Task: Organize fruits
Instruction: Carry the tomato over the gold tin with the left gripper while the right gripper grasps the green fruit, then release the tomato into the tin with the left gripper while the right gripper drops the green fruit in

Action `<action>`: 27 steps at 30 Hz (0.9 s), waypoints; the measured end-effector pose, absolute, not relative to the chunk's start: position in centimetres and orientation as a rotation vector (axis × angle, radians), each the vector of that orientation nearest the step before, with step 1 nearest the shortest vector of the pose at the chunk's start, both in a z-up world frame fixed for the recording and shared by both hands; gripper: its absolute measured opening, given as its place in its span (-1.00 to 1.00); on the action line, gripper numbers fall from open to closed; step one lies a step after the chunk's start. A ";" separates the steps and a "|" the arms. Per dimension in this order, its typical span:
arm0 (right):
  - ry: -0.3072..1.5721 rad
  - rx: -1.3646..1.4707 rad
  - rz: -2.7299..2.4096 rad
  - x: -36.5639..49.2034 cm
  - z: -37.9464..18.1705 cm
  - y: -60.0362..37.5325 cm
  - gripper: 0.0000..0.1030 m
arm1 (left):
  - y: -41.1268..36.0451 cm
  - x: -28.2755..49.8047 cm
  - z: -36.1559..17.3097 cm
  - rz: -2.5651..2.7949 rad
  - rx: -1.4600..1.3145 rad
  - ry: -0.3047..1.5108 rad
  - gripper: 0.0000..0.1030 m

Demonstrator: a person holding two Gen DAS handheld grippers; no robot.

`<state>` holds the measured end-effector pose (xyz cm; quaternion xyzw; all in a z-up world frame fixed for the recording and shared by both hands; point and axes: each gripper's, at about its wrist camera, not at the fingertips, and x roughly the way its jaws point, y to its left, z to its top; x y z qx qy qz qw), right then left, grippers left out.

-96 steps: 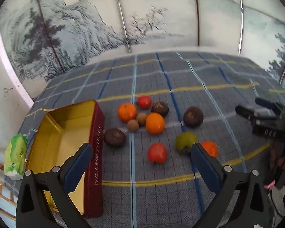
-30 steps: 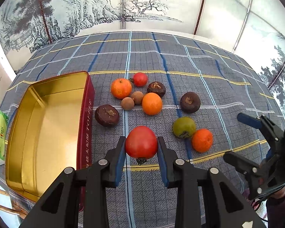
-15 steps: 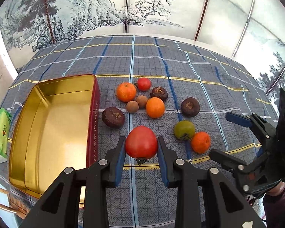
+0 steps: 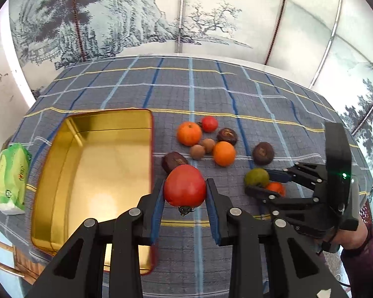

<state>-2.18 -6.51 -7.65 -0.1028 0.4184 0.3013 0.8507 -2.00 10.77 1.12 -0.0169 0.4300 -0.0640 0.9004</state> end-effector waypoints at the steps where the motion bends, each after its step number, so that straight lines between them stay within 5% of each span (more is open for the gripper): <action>1: 0.877 -0.225 0.624 -2.2 -7.7 -6.4 -0.23 | 11.1 -1.9 1.1 -0.124 -0.032 0.888 -0.45; 27: 0.736 -0.126 0.623 -5.0 -2.0 -5.6 -0.24 | 20.7 7.4 -3.3 0.076 0.096 1.004 -0.45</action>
